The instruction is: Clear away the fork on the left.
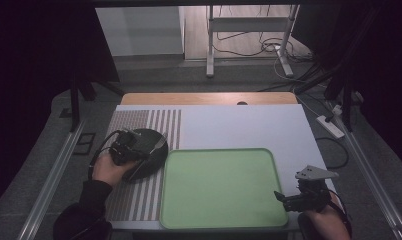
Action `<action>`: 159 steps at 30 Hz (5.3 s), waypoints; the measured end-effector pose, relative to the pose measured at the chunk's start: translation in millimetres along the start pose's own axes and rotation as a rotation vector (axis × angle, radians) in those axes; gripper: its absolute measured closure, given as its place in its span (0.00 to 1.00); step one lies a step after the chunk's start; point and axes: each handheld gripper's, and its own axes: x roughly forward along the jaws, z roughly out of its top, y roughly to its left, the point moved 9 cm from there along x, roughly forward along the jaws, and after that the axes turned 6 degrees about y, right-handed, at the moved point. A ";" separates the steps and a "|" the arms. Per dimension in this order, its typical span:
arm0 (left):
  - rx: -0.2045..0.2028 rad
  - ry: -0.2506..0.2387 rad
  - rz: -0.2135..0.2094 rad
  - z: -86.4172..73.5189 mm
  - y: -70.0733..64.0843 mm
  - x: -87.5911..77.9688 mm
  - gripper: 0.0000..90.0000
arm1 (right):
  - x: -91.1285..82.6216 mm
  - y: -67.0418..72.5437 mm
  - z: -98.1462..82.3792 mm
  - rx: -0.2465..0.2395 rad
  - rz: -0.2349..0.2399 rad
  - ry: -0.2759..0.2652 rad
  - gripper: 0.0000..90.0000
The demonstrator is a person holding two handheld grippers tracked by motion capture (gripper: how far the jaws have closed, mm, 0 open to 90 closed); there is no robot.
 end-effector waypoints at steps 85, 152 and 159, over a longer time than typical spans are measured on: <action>0.066 0.087 -0.009 2.8 -107.5 71.9 0.97 | 0.8 5.3 -0.8 -0.050 0.019 0.012 0.00; 0.125 -0.257 -0.059 -22.3 -67.3 6.9 0.00 | 1.3 5.3 -0.5 -0.040 0.028 0.014 0.00; 0.077 -0.277 -0.062 -37.8 -60.7 -2.4 0.00 | 0.2 4.6 -1.4 -0.032 0.025 0.014 0.00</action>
